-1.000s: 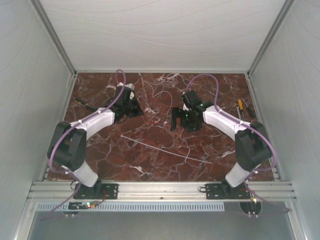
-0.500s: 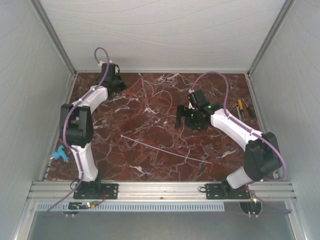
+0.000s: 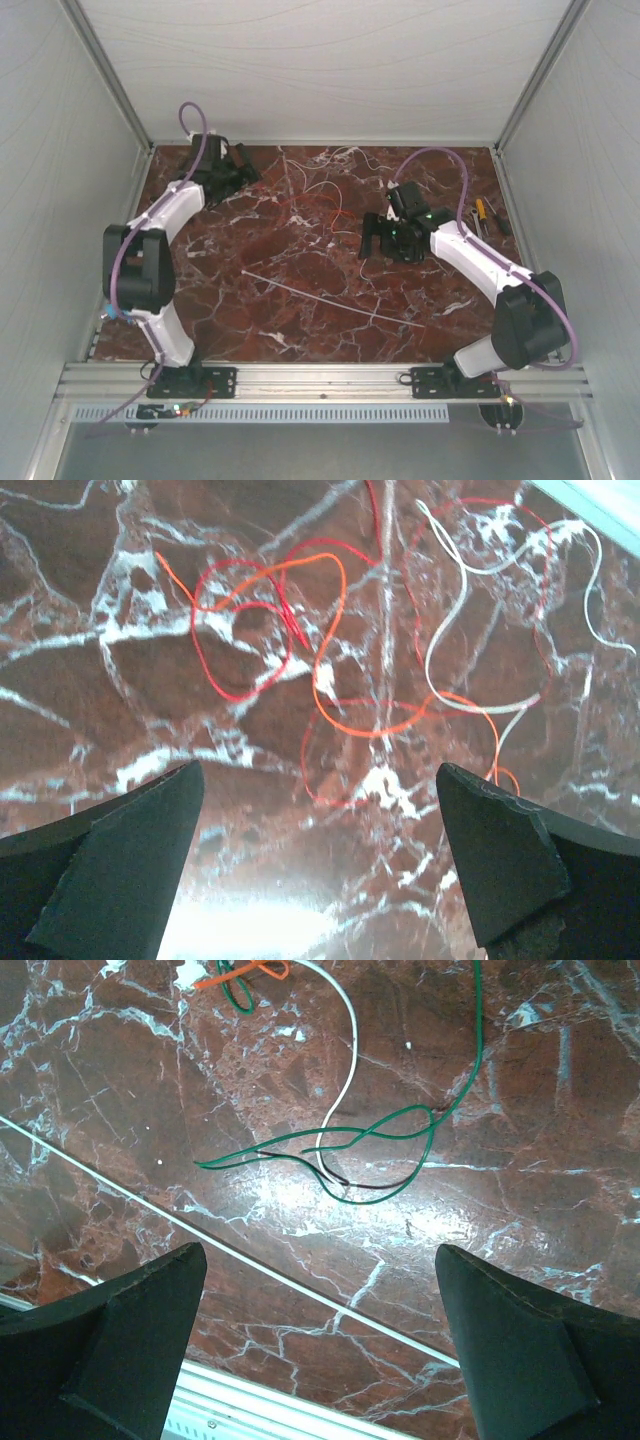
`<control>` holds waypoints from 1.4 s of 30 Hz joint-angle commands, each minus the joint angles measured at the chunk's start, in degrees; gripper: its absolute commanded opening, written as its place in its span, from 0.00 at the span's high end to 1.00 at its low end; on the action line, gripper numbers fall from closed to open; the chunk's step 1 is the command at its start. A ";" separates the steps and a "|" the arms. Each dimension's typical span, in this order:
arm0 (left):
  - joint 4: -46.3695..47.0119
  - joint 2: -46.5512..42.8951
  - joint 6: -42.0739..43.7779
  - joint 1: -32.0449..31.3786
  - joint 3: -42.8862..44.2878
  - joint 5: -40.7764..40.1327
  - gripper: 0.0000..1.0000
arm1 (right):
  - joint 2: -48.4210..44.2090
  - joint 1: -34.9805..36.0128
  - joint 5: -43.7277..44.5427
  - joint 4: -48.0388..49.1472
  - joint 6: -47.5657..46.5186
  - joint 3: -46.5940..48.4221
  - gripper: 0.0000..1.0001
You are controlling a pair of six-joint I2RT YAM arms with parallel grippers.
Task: Zip-tie the wires
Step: Move the cable to the center of the board, then pick up the cable at the center of the board.
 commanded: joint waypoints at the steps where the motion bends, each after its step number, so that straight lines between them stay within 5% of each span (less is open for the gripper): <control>1: 0.40 -9.98 2.25 -0.85 -3.93 -8.69 0.00 | -1.80 -0.15 -1.93 1.27 -1.66 -0.47 0.02; 6: 0.17 -19.31 5.97 0.53 -8.64 -21.41 0.00 | -2.32 0.08 -2.45 1.01 -1.40 -0.17 0.02; 13: -5.01 -28.35 14.57 2.37 -8.65 1.18 0.02 | -4.60 -0.07 2.09 -2.19 -2.99 1.52 0.02; 19: -2.25 -34.49 18.33 -9.45 -13.83 8.12 0.02 | -10.36 -2.08 7.86 -5.25 -2.31 0.89 0.02; 24: 8.45 -32.94 15.26 -18.88 -21.14 15.56 0.06 | -16.83 -5.55 9.66 -6.53 1.67 -2.21 0.02; 29: 20.45 -28.29 17.48 -29.31 -26.23 13.54 0.09 | -22.07 -8.04 9.80 -8.64 3.77 -4.66 0.02; 33: 15.33 -19.48 18.91 -30.87 -21.43 20.21 0.17 | -25.78 -9.01 9.62 -10.66 3.92 -6.08 0.02; 42: 15.42 -10.00 21.08 -36.10 -17.89 19.08 0.24 | -31.53 -9.35 9.82 -15.39 4.41 -8.36 0.02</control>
